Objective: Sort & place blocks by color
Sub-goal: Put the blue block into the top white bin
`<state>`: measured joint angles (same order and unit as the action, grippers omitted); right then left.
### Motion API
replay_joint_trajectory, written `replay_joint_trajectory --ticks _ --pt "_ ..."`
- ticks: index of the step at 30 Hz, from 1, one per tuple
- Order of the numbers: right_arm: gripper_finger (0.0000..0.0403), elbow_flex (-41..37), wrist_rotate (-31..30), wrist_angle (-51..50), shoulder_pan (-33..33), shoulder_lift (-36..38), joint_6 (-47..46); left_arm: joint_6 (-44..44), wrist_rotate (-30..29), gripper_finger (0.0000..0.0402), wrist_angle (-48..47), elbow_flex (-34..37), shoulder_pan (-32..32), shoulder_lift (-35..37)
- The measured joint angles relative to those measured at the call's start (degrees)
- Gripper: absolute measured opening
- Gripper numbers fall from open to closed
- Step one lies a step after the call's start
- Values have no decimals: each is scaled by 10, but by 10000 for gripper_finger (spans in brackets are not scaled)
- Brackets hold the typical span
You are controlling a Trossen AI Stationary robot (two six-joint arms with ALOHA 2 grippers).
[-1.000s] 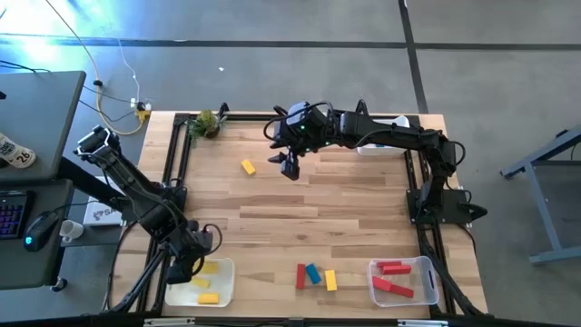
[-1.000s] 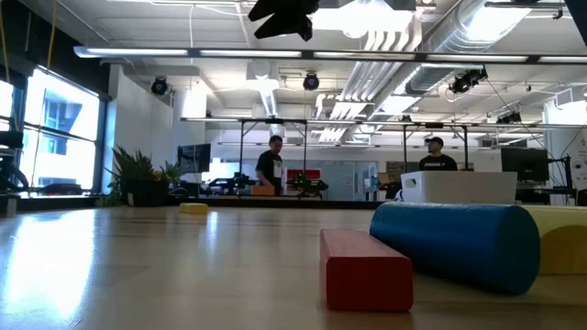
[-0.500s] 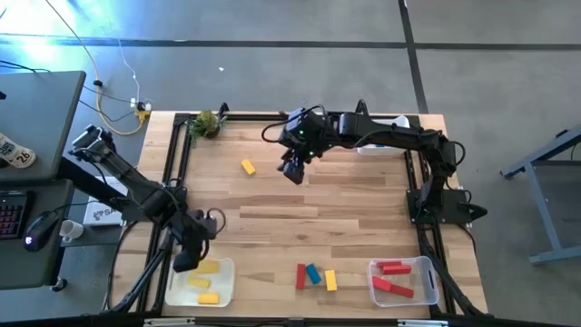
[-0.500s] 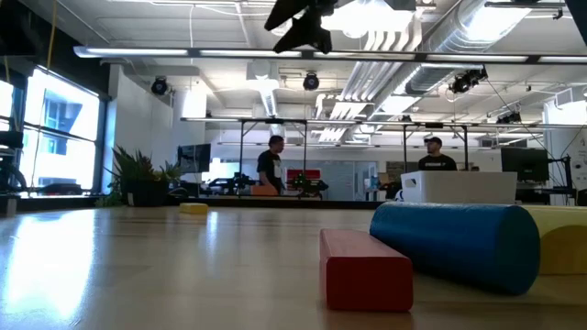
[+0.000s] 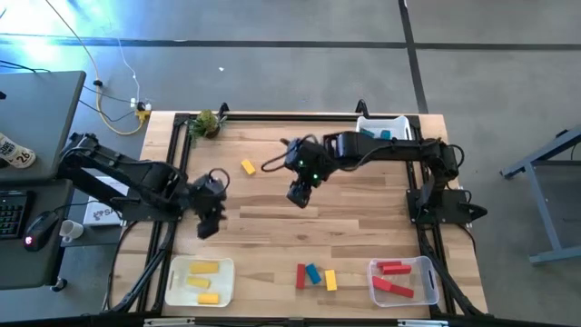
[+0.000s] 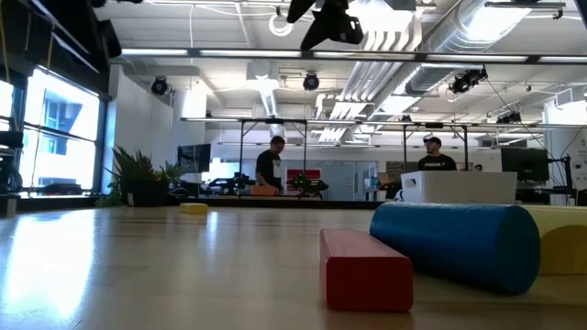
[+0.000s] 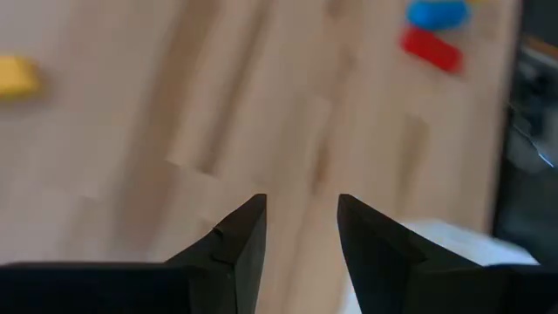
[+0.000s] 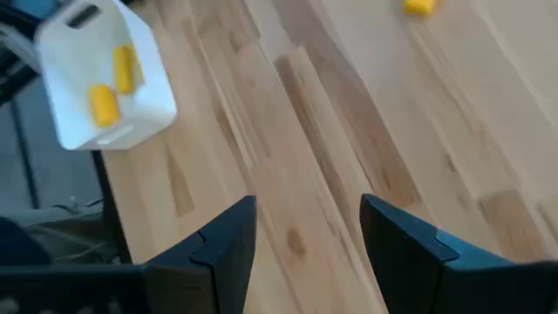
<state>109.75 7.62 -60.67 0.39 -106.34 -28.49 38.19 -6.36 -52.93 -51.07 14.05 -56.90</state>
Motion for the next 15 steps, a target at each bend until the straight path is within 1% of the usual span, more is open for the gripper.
replay_joint_trajectory --ticks 6,10,15 --pt "191 0 -33 -71 -38 0 -97 0 -86 129 14 0 -57 0" --pt "191 0 -49 -104 -63 -4 -178 -16 -98 129 51 0 -89 -1" --pt "191 0 -62 -107 -96 -12 -279 -45 -97 129 92 0 -125 -1"
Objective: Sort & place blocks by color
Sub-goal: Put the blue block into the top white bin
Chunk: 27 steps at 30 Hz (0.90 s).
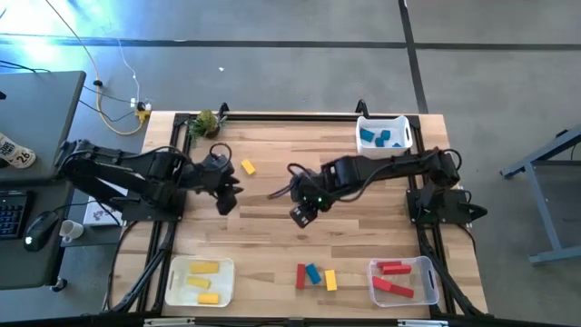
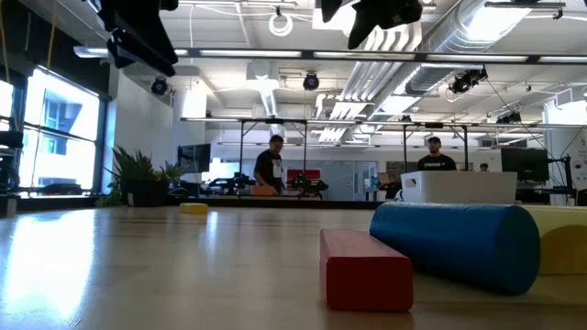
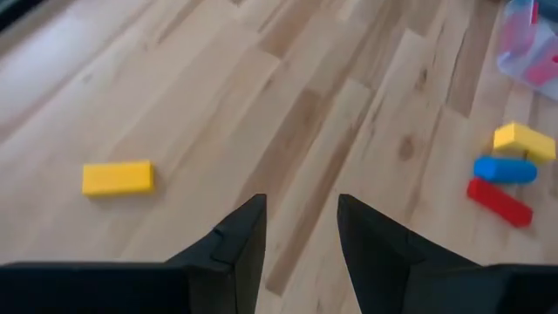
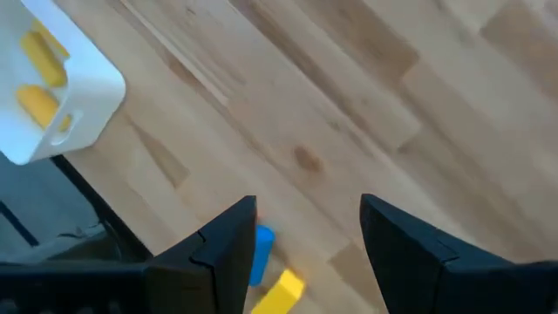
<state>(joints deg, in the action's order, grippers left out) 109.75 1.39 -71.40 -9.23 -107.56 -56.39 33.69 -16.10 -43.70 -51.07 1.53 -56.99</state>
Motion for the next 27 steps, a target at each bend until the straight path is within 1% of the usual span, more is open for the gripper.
replay_joint_trajectory --ticks 8,16,20,27 --pt "191 0 1 -4 -52 -21 -133 -50 4 129 17 0 -34 0" --pt "191 0 6 0 -93 -54 -214 -107 5 129 17 0 -55 0" --pt "191 0 6 6 -109 -77 -232 -126 5 129 17 0 -70 0" --pt "191 0 19 40 -137 -122 -232 -140 5 129 23 0 -93 0"
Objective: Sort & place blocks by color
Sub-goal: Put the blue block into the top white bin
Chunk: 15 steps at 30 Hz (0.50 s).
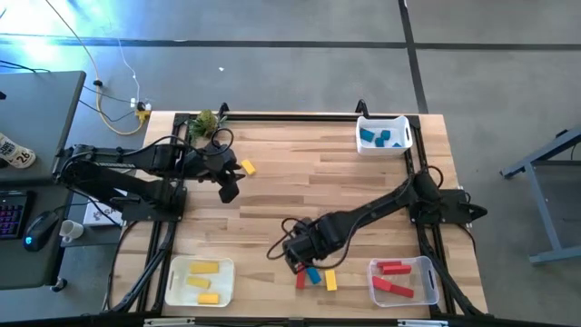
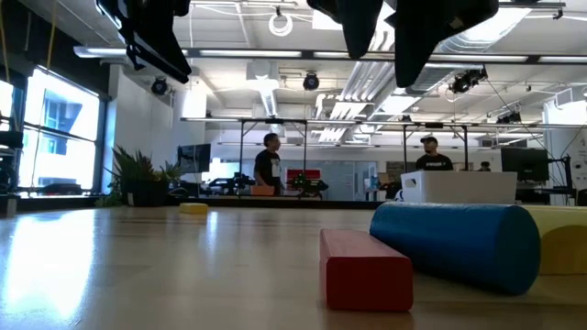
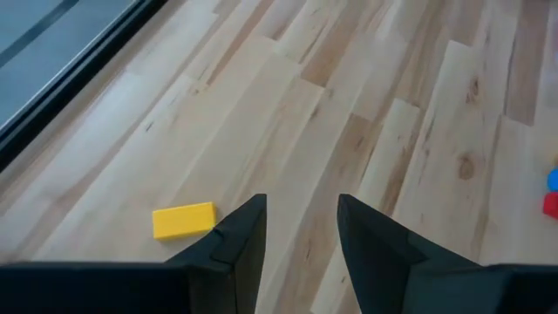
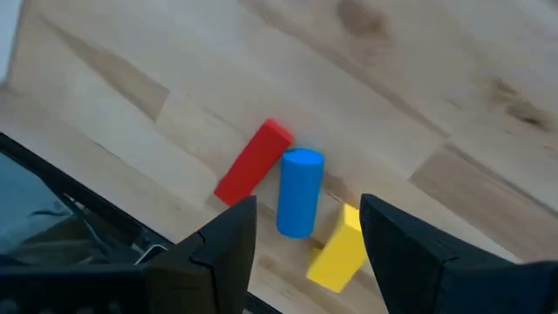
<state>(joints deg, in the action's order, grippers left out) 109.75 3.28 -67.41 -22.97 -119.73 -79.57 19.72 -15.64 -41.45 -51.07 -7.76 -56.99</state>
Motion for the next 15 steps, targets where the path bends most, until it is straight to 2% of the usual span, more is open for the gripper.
replay_joint_trajectory --ticks 15 --pt "191 0 11 53 -31 -80 0 -30 21 129 18 0 -9 0"
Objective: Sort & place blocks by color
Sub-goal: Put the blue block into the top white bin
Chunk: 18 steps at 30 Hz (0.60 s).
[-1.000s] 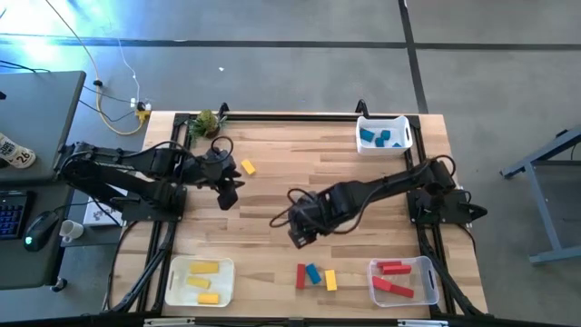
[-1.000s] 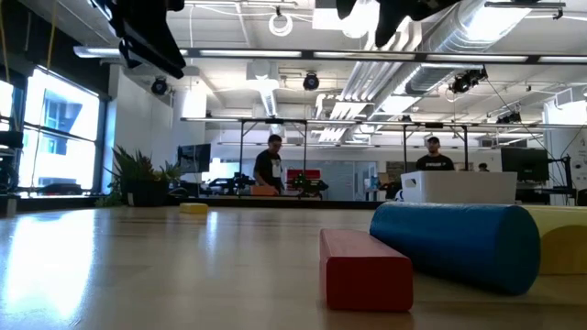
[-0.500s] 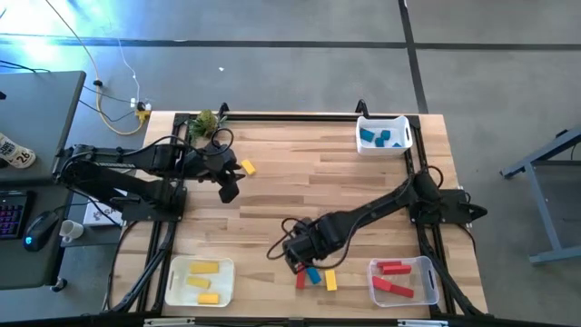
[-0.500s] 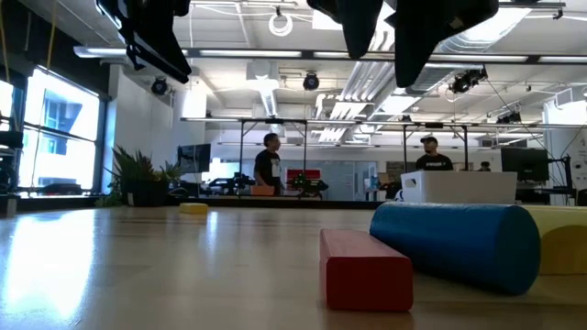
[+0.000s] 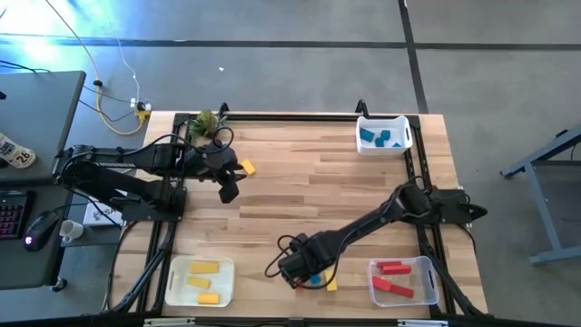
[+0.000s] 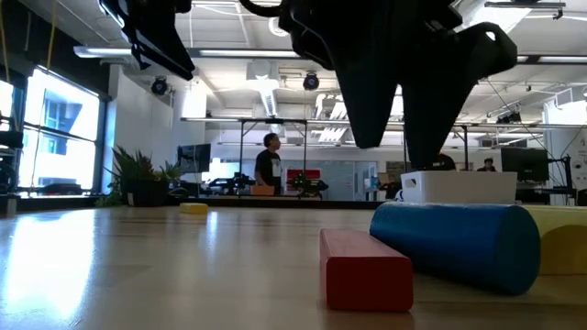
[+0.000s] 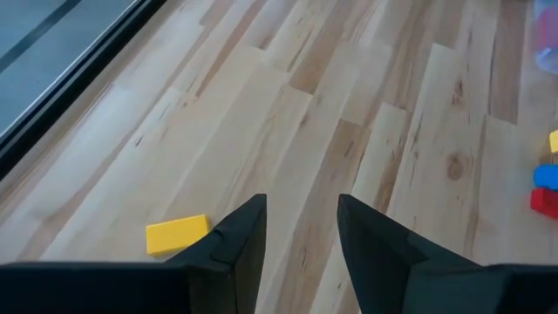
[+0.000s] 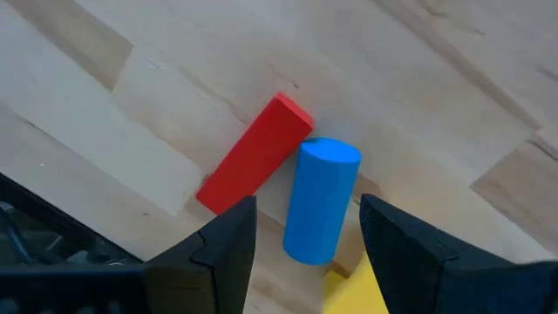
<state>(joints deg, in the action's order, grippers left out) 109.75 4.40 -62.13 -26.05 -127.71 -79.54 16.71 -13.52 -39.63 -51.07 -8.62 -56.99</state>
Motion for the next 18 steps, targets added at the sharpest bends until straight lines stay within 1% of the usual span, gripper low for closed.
replay_joint_trajectory --ticks 11,18 --pt "191 0 1 3 -3 -33 -1 -19 0 129 1 0 0 0" --pt "187 0 19 5 -3 -55 -1 -19 -1 129 1 0 0 0"
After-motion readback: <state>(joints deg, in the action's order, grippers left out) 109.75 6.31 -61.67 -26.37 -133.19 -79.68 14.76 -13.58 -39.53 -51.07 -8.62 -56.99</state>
